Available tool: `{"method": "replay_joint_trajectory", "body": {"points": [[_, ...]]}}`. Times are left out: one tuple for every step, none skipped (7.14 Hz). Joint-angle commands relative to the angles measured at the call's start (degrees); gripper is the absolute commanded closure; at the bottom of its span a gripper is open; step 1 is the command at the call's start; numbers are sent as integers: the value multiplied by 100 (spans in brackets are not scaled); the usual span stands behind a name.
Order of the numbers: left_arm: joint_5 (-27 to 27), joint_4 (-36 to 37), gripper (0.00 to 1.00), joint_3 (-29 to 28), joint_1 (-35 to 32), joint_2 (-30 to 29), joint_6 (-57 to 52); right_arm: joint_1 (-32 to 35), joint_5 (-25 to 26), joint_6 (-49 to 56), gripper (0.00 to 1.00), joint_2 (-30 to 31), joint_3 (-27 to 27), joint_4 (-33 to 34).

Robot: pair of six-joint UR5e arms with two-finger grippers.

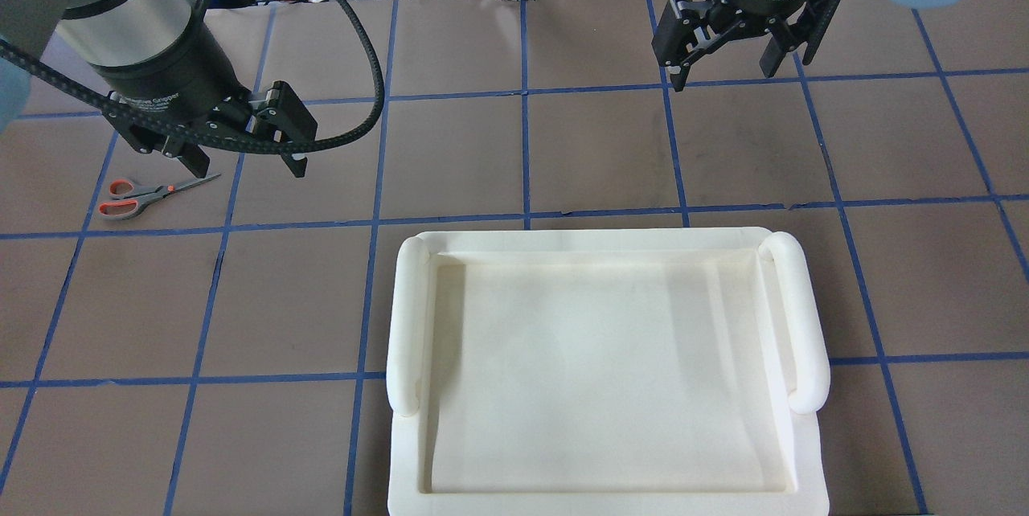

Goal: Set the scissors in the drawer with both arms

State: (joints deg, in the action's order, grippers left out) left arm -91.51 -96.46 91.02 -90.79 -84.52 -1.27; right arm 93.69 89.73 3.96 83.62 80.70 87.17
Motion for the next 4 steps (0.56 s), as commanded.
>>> {"method": "replay_joint_trajectory", "body": {"points": [[10,30,0,39,-18,-3,-162,0,0,-26,0,40,68,19],[1,30,0,39,0,-3,-172,-35,0,78,0,23,78,81],[-103,-22,0,30,17,14,-285,-122,-35,70,0,14,95,99],[-374,12,0,39,96,-3,-1313,-132,-61,87,0,14,95,238]]}}
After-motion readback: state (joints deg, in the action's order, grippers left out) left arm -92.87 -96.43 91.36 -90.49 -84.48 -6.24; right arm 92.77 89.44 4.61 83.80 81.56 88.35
